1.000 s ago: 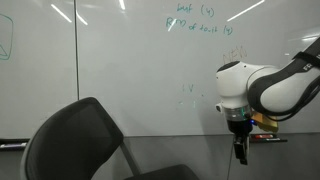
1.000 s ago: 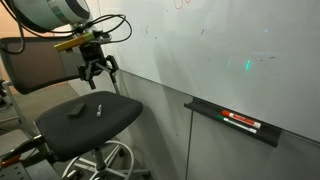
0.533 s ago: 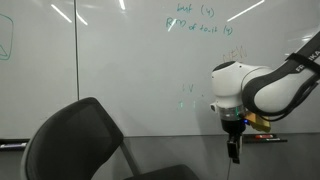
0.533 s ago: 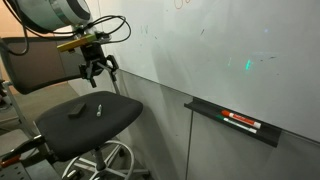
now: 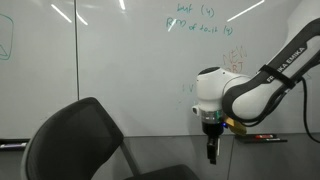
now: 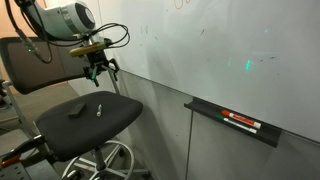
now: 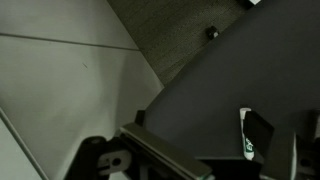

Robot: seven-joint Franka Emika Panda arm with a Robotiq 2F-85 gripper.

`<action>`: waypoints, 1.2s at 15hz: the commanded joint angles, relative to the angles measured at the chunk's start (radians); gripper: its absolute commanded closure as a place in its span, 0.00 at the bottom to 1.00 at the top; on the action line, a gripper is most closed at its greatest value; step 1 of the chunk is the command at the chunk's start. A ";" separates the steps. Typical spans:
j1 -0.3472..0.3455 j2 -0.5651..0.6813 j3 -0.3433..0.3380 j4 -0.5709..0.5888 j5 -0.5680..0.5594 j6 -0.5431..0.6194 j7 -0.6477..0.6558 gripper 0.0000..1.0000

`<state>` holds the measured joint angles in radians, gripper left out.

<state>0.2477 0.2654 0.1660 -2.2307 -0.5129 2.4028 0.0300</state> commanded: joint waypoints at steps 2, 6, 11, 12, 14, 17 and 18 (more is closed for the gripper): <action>0.013 0.136 -0.007 0.113 -0.027 0.076 -0.095 0.00; 0.017 0.219 -0.003 0.160 0.004 0.107 -0.159 0.00; 0.030 0.308 0.007 0.203 0.025 0.126 -0.215 0.00; 0.034 0.324 0.011 0.211 0.029 0.127 -0.224 0.00; 0.040 0.351 0.022 0.223 0.041 0.128 -0.245 0.00; 0.048 0.382 0.039 0.230 0.064 0.123 -0.266 0.00; 0.053 0.389 0.043 0.232 0.071 0.117 -0.265 0.00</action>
<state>0.2894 0.6235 0.1982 -2.0278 -0.4787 2.5217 -0.1970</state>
